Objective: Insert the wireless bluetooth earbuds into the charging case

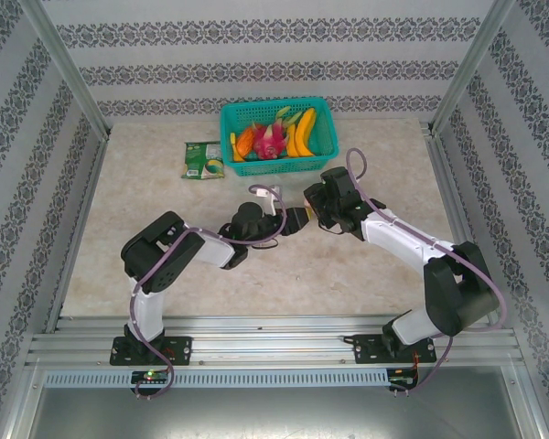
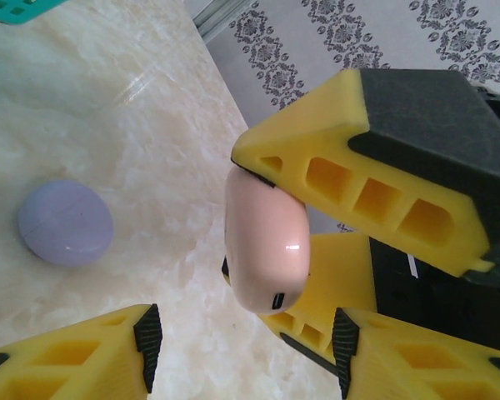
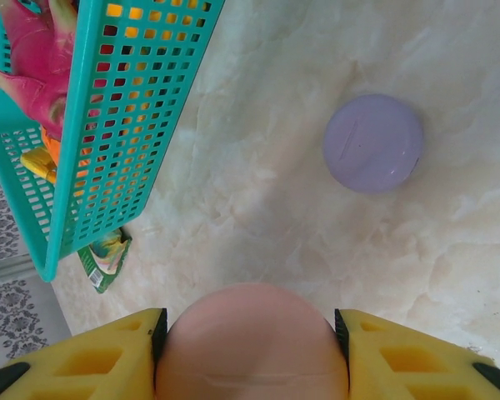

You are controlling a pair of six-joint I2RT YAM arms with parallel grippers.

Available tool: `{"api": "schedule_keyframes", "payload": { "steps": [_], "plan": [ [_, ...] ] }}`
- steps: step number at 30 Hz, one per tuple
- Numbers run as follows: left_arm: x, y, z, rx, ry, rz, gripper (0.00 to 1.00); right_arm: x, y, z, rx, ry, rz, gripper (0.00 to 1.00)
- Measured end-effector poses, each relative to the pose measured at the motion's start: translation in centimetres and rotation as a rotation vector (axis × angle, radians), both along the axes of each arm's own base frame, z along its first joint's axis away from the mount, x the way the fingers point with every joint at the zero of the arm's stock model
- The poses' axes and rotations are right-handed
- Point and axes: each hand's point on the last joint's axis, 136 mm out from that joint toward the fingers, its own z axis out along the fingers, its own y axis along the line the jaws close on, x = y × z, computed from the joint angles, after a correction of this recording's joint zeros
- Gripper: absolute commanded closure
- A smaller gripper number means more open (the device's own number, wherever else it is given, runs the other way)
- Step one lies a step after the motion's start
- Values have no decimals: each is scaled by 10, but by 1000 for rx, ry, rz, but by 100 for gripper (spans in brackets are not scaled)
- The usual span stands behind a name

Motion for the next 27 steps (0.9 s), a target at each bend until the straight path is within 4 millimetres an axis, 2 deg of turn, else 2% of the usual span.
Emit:
{"api": "schedule_keyframes", "payload": {
  "steps": [6,10,23,27],
  "plan": [
    [6,-5,-4,-8,5,10,45,-1,1,-1,0,1,2,52],
    [10,-7,2,-21,-3,17,46,-2,2,-1,1,2,5,52],
    [14,-10,0,-36,3,24,59,0,3,0,8,-5,2,52],
    [15,-11,1,-39,0,28,55,-1,3,-2,8,-3,2,52]
  ]
}}
